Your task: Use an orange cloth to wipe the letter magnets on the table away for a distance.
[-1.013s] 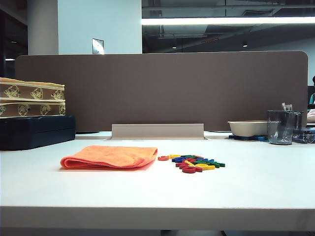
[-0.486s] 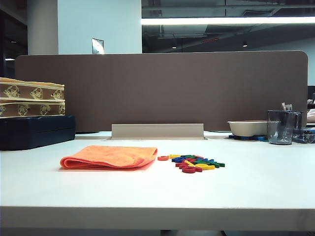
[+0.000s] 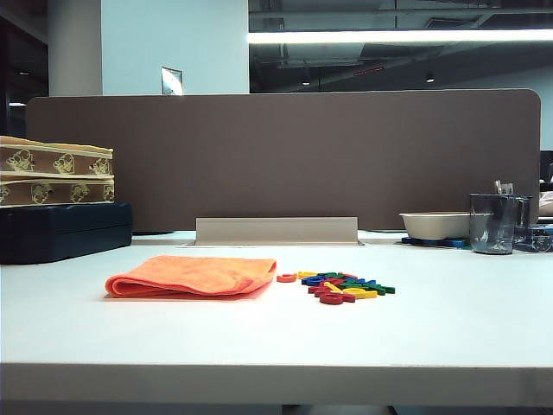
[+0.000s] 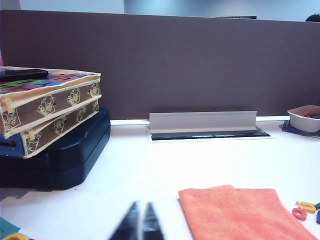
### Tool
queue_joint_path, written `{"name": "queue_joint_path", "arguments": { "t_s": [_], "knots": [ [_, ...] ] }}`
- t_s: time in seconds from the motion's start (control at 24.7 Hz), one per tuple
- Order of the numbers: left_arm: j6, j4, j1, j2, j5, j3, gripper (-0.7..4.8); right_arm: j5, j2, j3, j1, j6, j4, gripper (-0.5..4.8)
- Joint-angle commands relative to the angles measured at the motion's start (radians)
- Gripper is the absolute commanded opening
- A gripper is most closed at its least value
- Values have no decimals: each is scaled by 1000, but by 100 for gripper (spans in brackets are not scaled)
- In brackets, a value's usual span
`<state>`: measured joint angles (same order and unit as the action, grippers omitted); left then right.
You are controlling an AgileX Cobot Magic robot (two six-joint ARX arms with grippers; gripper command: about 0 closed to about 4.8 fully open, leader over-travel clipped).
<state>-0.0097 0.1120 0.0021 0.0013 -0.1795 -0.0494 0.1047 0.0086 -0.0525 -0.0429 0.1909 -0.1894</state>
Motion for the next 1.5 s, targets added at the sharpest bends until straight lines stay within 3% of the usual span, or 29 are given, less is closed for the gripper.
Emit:
{"name": "queue_joint_path", "arguments": {
  "t_s": [0.04,0.32,0.57,0.61,0.77,0.93,0.97,1.05,1.22,1.5],
  "knots": [
    [-2,8,0,0,9,-5,13,77,19,-26,0,3,2,46],
    [-2,-3,0,0,55,-5,11,272,173,-103,0,-28,4,55],
    [-2,-29,0,0,71,-5,-6,425,486,-271,2,-163,-3,58],
    [-2,-32,0,0,71,-5,-6,450,567,-312,11,-198,-2,82],
    [-1,-38,0,0,71,-5,-6,460,752,-413,98,-274,-2,109],
    [3,-50,0,0,71,-5,-6,459,949,-539,251,-351,-2,119],
    [3,-53,0,0,71,-5,-6,465,1003,-573,289,-352,-3,138],
    [23,-54,0,0,70,-5,-6,540,1110,-623,342,-348,-57,239],
    [25,-66,0,0,71,-5,-6,469,1246,-694,387,-349,-125,242],
    [25,-81,0,0,71,-4,-6,468,1489,-862,434,-349,-121,254]
  ]
}}
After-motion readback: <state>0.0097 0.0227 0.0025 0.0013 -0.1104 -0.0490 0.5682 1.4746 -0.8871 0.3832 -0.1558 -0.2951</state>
